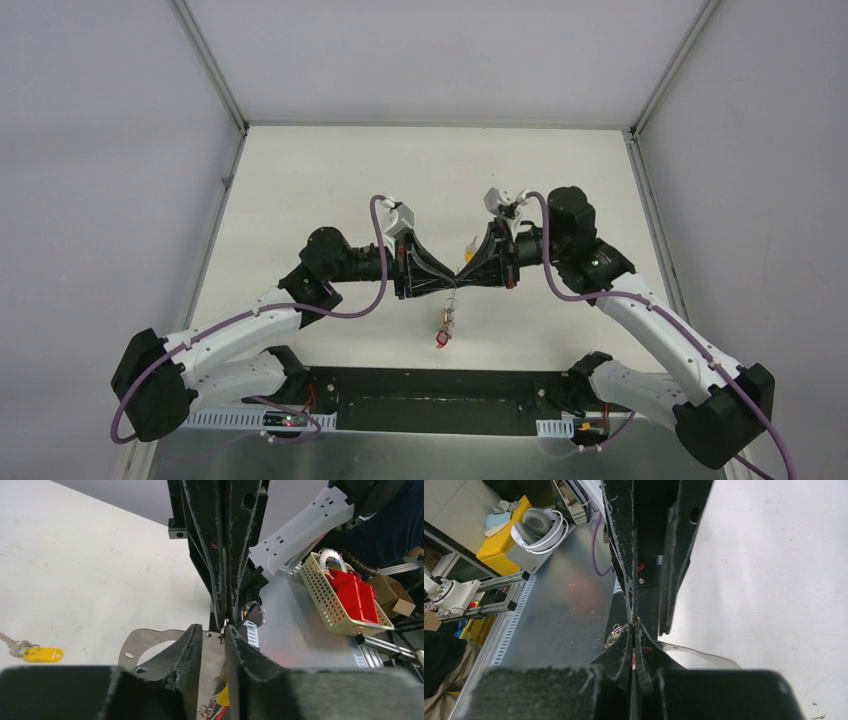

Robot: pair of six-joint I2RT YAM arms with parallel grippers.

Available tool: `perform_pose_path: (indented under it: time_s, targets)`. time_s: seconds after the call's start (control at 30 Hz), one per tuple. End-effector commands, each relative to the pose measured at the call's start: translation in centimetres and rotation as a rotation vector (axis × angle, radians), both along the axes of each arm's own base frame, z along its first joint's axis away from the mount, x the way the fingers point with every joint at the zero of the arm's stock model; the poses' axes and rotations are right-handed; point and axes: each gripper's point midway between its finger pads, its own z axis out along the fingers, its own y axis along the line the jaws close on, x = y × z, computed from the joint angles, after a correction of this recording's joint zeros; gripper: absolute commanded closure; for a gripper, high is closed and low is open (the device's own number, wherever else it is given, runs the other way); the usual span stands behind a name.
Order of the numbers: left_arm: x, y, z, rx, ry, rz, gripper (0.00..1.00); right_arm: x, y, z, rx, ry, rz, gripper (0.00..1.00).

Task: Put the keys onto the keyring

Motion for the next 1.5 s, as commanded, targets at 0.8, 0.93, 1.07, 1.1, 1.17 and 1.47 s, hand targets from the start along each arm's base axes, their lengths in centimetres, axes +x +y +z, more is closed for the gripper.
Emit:
perform_pose_path:
  time_s: [0.8,0.93,1.07,1.1,1.17,1.47]
  targets:
    - [-0.8,3.9,3.3,-0.097,-0.248,0.164,1.00,2.5,0.1,2.9,0.112,-0.149,-0.229,0.31]
    - [-1.6,4.2,3.4,-0.102,-0.310,0.137,1.00,1.9,0.6,3.2,0.138,-0.127,-0.188,0.42]
    - [-2.2,4.3,3.7,-0.112,-0.380,0.111,1.00,1.2,1.4,4.0,0.175,-0.131,-0.143,0.55]
    - [-2.3,4.3,3.8,-0.115,-0.401,0.106,1.00,1.0,1.7,4.1,0.183,-0.130,-0.130,0.58]
    - [-2.3,4.4,3.9,-0.116,-0.424,0.107,1.00,0.3,2.4,4.2,0.194,-0.133,-0.098,0.62]
    - [-2.6,4.5,4.3,-0.125,-0.449,0.099,1.00,-0.9,3.9,2.1,0.105,-0.152,-0.040,0.68]
